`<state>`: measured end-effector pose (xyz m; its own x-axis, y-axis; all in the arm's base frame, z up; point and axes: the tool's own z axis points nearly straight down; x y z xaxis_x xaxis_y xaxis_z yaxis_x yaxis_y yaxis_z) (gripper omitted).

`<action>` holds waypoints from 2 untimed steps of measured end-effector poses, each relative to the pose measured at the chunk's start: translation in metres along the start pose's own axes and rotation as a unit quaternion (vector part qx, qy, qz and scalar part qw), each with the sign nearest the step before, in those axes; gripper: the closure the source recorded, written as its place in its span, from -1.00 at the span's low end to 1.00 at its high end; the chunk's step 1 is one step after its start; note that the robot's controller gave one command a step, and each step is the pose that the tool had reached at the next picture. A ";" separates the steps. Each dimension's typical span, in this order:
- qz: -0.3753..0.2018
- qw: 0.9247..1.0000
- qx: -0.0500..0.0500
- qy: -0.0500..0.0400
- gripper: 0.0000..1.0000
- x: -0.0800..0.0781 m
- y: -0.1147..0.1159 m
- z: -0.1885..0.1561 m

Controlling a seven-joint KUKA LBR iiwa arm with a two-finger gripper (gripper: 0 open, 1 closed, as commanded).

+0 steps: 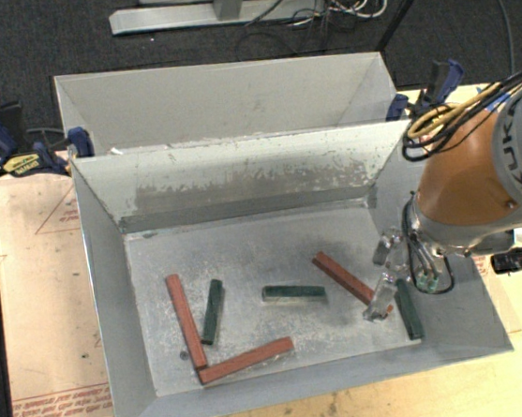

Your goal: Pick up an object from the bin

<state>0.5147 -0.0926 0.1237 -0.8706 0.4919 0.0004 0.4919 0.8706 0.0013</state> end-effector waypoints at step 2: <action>0.128 0.992 0.001 0.000 -1.00 -0.011 0.000 0.056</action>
Offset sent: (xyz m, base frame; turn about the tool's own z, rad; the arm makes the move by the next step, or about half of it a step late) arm 0.0097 -0.0059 -0.0537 0.2610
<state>0.5240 -0.0975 0.0678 -0.7173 0.6967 0.0004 0.6967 0.7173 -0.0003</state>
